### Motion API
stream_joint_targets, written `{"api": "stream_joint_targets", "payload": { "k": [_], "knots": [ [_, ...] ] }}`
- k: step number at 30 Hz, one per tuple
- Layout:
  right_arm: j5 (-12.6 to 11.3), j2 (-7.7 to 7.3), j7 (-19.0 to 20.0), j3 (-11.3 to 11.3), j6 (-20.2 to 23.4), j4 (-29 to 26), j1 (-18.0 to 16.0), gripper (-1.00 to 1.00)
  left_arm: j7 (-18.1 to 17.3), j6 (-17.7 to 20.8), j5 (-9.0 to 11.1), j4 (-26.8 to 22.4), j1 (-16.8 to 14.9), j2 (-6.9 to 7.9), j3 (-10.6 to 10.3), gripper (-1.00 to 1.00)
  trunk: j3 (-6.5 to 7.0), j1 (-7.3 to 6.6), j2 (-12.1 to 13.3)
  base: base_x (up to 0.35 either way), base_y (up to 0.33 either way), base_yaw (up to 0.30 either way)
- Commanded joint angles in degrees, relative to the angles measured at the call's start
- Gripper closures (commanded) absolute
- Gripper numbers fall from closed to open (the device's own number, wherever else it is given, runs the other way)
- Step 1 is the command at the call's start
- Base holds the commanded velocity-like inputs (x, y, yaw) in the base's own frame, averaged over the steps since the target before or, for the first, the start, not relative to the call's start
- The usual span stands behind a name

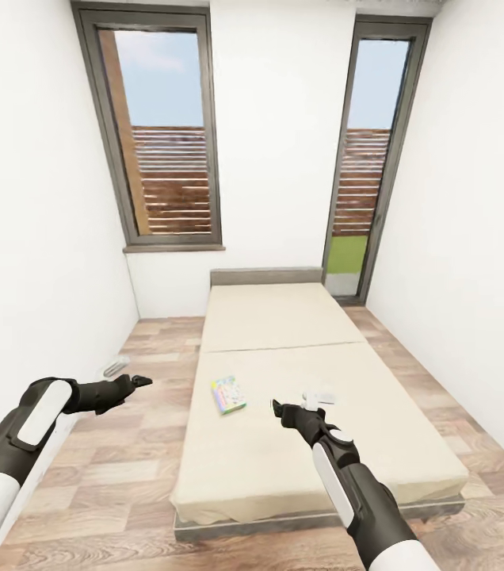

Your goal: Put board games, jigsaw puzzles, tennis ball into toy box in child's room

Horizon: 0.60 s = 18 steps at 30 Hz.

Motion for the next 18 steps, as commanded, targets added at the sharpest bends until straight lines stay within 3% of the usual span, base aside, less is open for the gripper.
{"api": "stream_joint_targets", "payload": {
  "k": [1,10,18],
  "knots": [
    [-0.59,-0.01,-0.51,0.17,0.20,-0.07,-0.06,-1.00,0.13,0.12,0.19,-0.06,-0.03,0.07,-0.11,-1.00,-0.14,0.04,-0.14,0.000,0.000,-0.283],
    [-0.59,-0.01,-0.51,0.20,0.17,-0.07,-0.06,-1.00,0.13,0.12,0.19,-0.06,-0.03,0.07,-0.11,-1.00,-0.14,0.04,-0.14,0.009,0.000,-0.275],
    [-0.58,-0.01,-0.51,0.30,-0.05,-0.24,-0.06,-1.00,0.14,0.12,0.19,-0.06,-0.03,0.07,-0.11,-1.00,-0.14,0.04,-0.14,0.215,0.000,-0.071]
  ]
}}
